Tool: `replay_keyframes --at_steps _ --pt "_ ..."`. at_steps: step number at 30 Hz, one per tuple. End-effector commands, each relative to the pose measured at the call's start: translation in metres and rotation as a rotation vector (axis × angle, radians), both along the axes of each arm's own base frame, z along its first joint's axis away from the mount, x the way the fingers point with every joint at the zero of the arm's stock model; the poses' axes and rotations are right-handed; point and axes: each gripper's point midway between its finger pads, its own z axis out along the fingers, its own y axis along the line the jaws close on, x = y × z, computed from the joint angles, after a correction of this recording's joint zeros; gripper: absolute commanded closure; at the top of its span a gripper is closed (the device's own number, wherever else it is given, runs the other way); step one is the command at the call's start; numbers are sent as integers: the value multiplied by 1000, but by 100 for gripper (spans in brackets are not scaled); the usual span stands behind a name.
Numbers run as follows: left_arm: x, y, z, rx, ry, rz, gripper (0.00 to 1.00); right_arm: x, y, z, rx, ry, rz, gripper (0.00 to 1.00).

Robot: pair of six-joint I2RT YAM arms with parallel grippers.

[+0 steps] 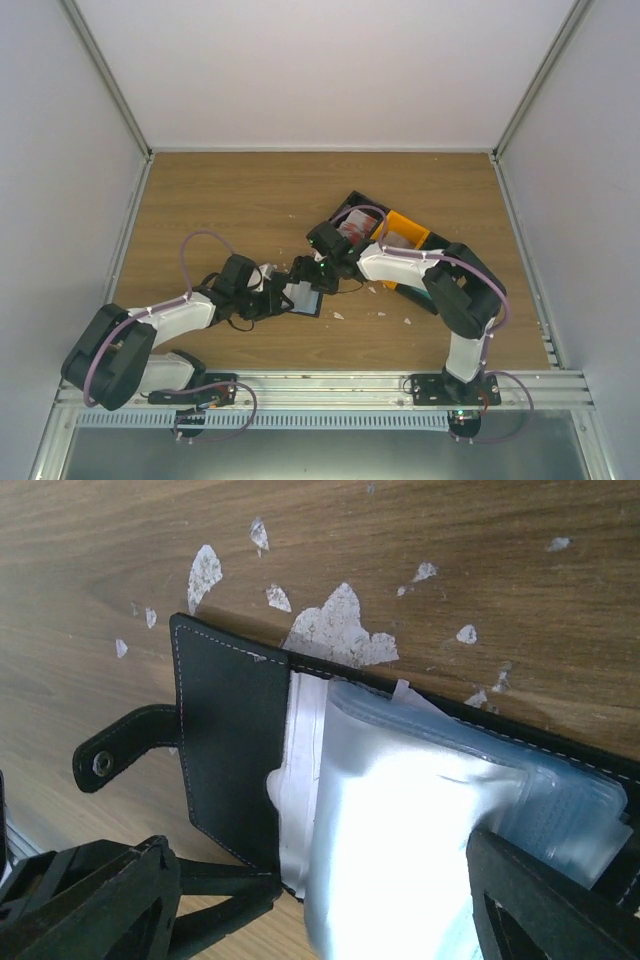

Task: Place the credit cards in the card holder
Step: Open the card holder at the center of the board.

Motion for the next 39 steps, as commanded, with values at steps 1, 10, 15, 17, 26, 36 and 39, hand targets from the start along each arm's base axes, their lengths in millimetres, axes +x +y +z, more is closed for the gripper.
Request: replay_keyframes --at_steps 1,10,15,17,26,36,39 --pt "9 1 -2 26 -41 13 51 -4 -4 -7 -54 25 -9 19" --pt "5 10 -15 75 -23 35 63 -6 35 0 117 83 53 18" --pt "6 15 -15 86 -40 52 61 -4 46 3 179 96 62 18" --pt "6 17 -16 94 -45 65 60 -4 48 4 197 100 62 18" --pt "11 33 -24 161 -43 158 80 1 38 16 236 60 39 18" --pt "10 39 -26 165 -30 205 84 2 12 13 127 19 -21 21" --pt "10 37 -22 151 -31 199 82 1 22 12 166 30 21 21"
